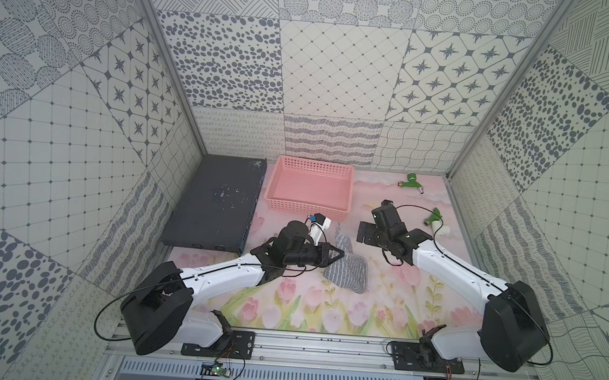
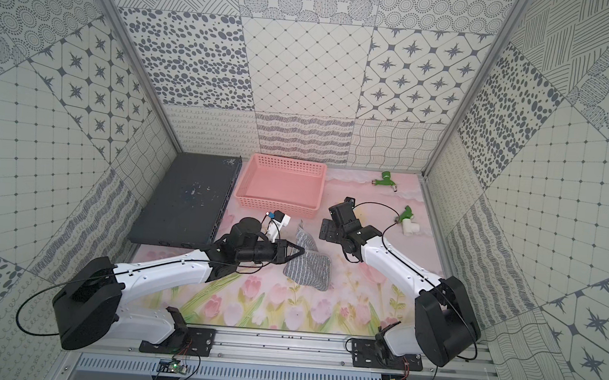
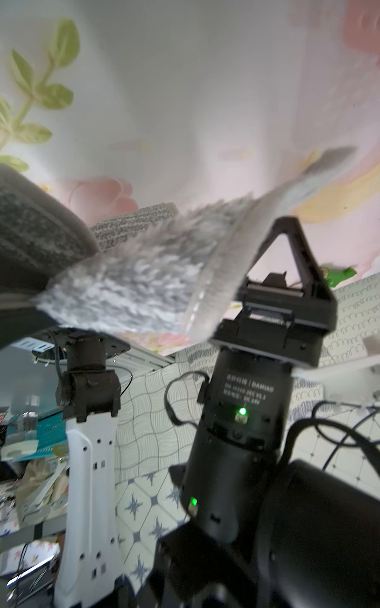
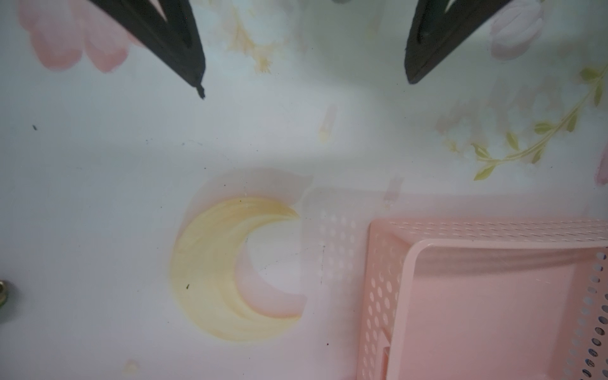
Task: Fold the square dishcloth
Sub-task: Adjust the bin at the center of the board, then place the cleaning item at the center of the board.
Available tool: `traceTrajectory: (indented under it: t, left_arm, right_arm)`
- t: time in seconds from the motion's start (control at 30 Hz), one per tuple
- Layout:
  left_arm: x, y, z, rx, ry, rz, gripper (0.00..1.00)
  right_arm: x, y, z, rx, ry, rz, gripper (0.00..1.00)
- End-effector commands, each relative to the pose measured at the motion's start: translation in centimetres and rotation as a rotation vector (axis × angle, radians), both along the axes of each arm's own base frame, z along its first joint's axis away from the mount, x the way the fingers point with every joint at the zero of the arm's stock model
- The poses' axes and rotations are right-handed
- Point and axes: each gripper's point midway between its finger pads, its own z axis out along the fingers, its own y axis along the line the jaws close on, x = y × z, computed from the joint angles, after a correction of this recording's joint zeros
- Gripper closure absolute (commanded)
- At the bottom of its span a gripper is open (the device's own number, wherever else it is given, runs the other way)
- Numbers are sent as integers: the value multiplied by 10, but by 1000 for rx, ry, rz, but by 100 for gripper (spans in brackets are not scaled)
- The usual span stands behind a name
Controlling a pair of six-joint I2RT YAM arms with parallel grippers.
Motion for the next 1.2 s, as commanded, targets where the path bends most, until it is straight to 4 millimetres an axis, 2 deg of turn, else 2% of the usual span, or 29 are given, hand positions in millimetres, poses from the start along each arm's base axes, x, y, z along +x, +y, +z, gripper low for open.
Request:
traceTrajectory:
  t: [0.0, 0.13, 0.27, 0.33, 0.4, 0.5, 0.63, 0.8, 0.93, 1.1, 1.17]
  left_arm:
    - [16, 45, -55, 302, -66, 182, 92]
    - [6, 71, -94, 527, -55, 224, 78]
    - [2, 109, -116, 737, 5, 366, 77]
    - [-2, 122, -118, 793, 24, 413, 67]
    - [-6, 132, -116, 833, 38, 451, 51]
    - [-11, 143, -110, 873, 55, 494, 31]
    - [-13, 152, -97, 885, 68, 537, 19]
    - [-11, 154, -78, 896, 57, 543, 18]
    - [-9, 148, -74, 896, 57, 518, 20]
    - [-12, 145, -81, 888, 88, 503, 31]
    - [-16, 146, -83, 886, 103, 501, 41]
  right_arm:
    - [-13, 0, -10, -18, 20, -4, 8]
    - [-29, 10, -26, -16, 60, 15, 13]
    - [-49, 29, -40, 23, 115, 52, 18]
    - [-59, 39, -43, 39, 132, 78, 19]
    - [-69, 50, -45, 54, 148, 107, 20]
    - [-80, 65, -45, 67, 159, 151, 23]
    - [-88, 77, -48, 79, 183, 178, 30]
    - [-96, 80, -58, 79, 216, 176, 38]
    - [-98, 79, -66, 64, 236, 171, 39]
    - [-99, 81, -76, 41, 259, 174, 42]
    - [-99, 81, -80, 30, 265, 171, 41]
